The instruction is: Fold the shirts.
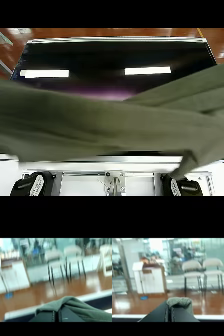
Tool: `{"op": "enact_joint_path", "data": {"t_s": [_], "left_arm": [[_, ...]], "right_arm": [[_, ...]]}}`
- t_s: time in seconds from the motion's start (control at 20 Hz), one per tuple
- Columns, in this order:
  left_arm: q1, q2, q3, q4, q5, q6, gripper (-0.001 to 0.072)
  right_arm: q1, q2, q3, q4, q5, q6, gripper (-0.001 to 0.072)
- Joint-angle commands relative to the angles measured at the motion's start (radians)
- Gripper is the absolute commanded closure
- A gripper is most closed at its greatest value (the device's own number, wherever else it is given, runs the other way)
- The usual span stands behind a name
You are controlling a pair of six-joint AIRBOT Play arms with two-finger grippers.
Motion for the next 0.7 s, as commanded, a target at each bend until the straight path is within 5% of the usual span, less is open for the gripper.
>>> {"op": "enact_joint_path", "data": {"t_s": [0.0, 0.35, 0.5, 0.65], "left_arm": [[0.001, 0.012, -0.082, 0.04, -0.2, -0.014, 0.0667], [0.001, -0.016, -0.457, 0.041, -0.272, -0.014, 0.0667], [0.001, -0.088, -0.652, 0.042, -0.228, -0.011, 0.0666], [0.001, -0.22, -0.784, 0.038, -0.056, -0.011, 0.0666]], "right_arm": [[0.001, -0.005, 0.003, -0.049, 0.124, 0.034, 0.0647], [0.001, -0.275, -0.056, -0.089, 0.61, 0.076, 0.0647], [0.009, -0.423, -0.206, -0.082, 0.522, 0.06, 0.0647], [0.079, -0.608, -0.332, -0.06, 0.227, 0.042, 0.0647]]}}
